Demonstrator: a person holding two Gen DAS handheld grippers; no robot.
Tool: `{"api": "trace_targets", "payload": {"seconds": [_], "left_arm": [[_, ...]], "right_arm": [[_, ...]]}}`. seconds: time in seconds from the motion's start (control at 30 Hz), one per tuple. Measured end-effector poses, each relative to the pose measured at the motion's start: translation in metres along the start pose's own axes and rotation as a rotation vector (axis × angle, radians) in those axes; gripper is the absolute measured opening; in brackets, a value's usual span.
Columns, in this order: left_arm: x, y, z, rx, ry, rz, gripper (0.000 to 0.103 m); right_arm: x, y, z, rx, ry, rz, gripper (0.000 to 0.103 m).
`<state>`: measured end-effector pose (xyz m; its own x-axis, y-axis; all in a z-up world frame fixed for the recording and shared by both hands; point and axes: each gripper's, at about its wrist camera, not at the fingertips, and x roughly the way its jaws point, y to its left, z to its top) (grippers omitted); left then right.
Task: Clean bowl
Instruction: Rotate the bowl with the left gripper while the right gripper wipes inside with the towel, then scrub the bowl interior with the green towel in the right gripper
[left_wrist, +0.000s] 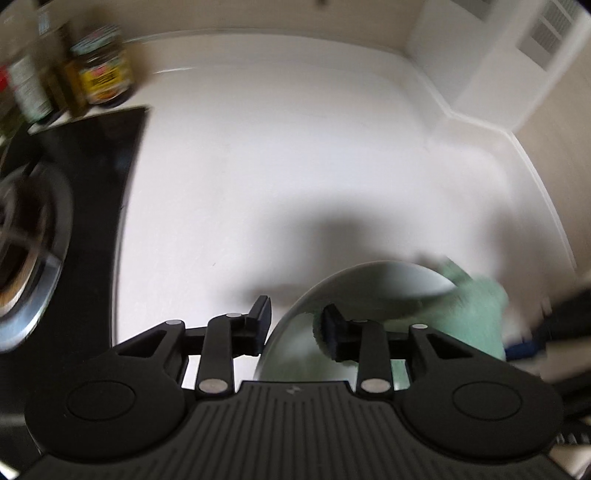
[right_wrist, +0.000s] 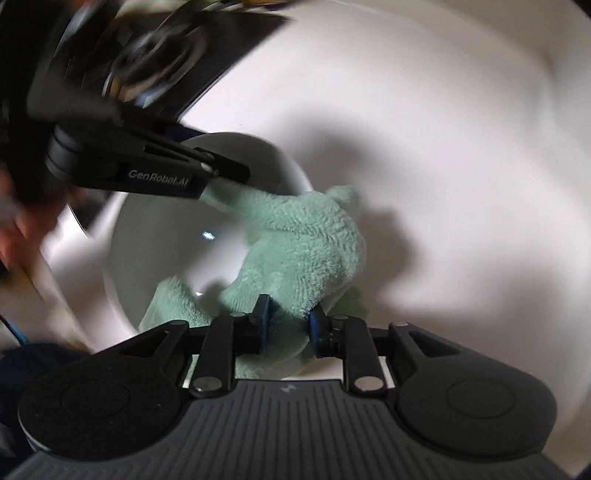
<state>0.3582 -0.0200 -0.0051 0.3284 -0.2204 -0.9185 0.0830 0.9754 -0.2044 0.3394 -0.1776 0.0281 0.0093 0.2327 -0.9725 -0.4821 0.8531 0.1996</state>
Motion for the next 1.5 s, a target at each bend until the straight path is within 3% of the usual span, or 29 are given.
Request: {"api": "trace_targets", "payload": {"seconds": [0.1,0.13,0.17,0.3,0.47,0.57,0.63,0.7,0.8,0.93,1.0,1.03,1.1,1.17,1.2,1.27,1.37,1.4,1.5], "left_arm": [[-0.002,-0.006,-0.008,0.007,0.020,0.031,0.034],[-0.002,-0.008,-0.009,0.044,0.031,0.040,0.031],[-0.001,-0.011,-0.009,0.105,0.049,0.048,0.027],[0.000,-0.018,0.003,0.275,0.105,0.031,0.024],[0.011,-0.031,0.029,0.432,0.183,-0.006,0.024],[0.020,-0.037,0.040,0.480,0.224,-0.019,0.023],[0.023,-0.035,0.044,0.458,0.236,-0.039,0.023],[0.023,-0.027,0.043,0.405,0.222,-0.058,0.026],[0.021,-0.007,0.035,0.265,0.166,-0.092,0.031],[0.017,0.011,0.025,0.124,0.121,-0.113,0.034],[0.015,0.013,0.019,0.082,0.092,-0.098,0.036],[0.014,0.014,0.016,0.064,0.075,-0.086,0.037],[0.011,0.014,0.009,0.034,0.044,-0.060,0.040],[0.009,0.014,0.004,-0.018,0.020,-0.029,0.041],[0.009,0.014,0.003,-0.045,0.013,-0.020,0.042],[0.006,0.017,-0.003,-0.122,0.006,0.007,0.043],[0.001,0.022,-0.011,-0.194,0.001,0.060,0.042],[-0.003,0.025,-0.013,-0.196,0.011,0.074,0.034],[-0.010,0.032,-0.012,-0.116,0.084,0.039,0.021]], "right_arm": [[0.000,0.005,0.001,-0.066,0.004,-0.022,0.019],[0.002,0.011,0.007,-0.175,0.027,-0.050,0.019],[0.007,0.013,0.014,-0.202,0.031,-0.059,0.019],[0.016,0.041,0.030,-0.620,0.078,-0.180,0.019],[0.029,0.067,0.042,-1.079,0.119,-0.251,0.021],[0.028,0.070,0.043,-1.235,0.135,-0.269,0.022],[0.022,0.070,0.038,-1.271,0.131,-0.272,0.022],[0.020,0.069,0.038,-1.248,0.124,-0.283,0.021],[0.018,0.061,0.041,-1.049,0.076,-0.283,0.018],[0.008,0.036,0.043,-0.679,0.010,-0.231,0.014],[0.003,0.024,0.043,-0.539,0.000,-0.220,0.014],[-0.004,0.016,0.032,-0.400,-0.005,-0.211,0.014],[-0.004,0.020,0.026,-0.301,-0.008,-0.194,0.016],[-0.013,0.015,0.010,-0.150,-0.020,-0.138,0.019],[-0.020,0.008,-0.004,-0.001,-0.041,-0.074,0.020],[-0.023,0.002,-0.012,0.112,-0.056,-0.022,0.020],[-0.028,-0.009,-0.017,0.202,-0.062,0.030,0.017],[-0.027,-0.010,-0.012,0.182,-0.059,0.025,0.015],[-0.024,0.003,0.009,-0.098,-0.054,-0.105,0.012]]}}
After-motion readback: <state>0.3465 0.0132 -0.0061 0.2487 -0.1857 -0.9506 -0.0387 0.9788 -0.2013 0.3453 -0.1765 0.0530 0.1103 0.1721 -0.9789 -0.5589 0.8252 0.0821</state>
